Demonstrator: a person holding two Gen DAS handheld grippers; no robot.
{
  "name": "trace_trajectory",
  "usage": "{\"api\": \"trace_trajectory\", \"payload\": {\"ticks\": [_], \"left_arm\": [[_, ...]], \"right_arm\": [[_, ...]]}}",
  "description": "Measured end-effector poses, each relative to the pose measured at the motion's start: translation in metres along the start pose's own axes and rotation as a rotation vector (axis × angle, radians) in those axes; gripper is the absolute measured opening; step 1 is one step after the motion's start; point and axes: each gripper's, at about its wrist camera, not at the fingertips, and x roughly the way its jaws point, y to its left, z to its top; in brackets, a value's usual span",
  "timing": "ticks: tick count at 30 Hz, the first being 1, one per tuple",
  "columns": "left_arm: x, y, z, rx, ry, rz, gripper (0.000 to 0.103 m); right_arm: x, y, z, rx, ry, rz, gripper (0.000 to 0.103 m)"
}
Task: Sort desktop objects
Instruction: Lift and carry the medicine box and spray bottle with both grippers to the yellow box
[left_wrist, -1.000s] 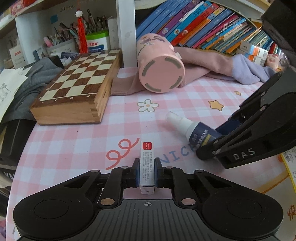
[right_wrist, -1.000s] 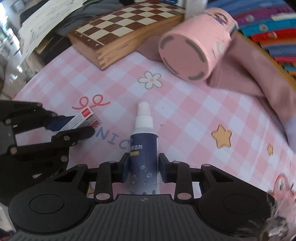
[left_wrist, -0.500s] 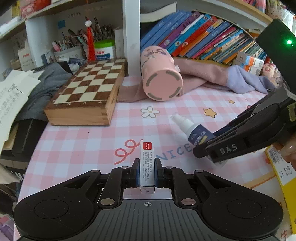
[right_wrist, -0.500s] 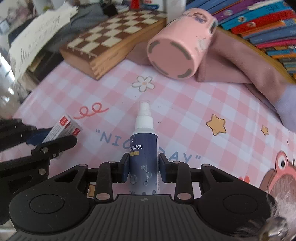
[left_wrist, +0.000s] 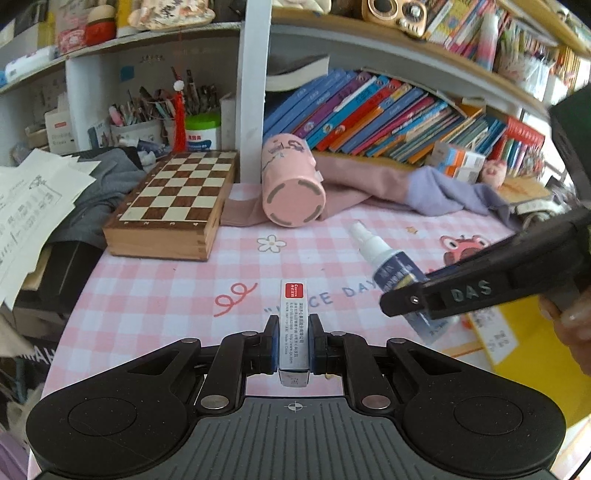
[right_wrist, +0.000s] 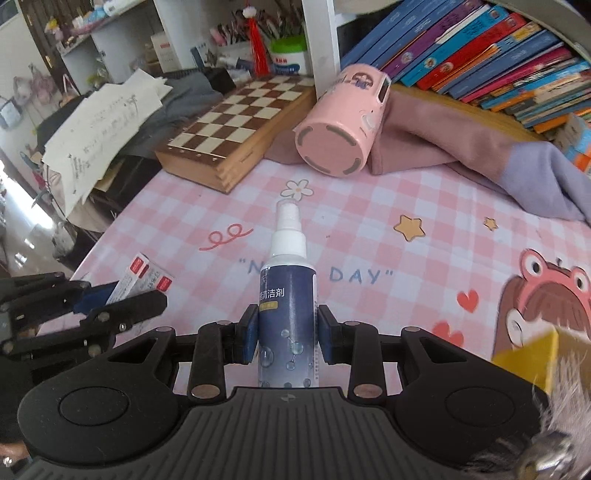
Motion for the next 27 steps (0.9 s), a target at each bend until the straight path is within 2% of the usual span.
{"api": "trace_trajectory", "payload": {"ticks": [12,27], "left_arm": [[-0.078,-0.004,-0.033,-0.028,-0.054,-0.050,0.013],[-0.168,-0.020,-0.085,-0.018,-0.041,-0.144,0.013]], "right_arm": [[-0.075,0.024,-0.064,0.011,-0.114,-0.027,0.030],[-0.154,0.067,-0.167,0.063,-0.180,-0.036,0.030]]}}
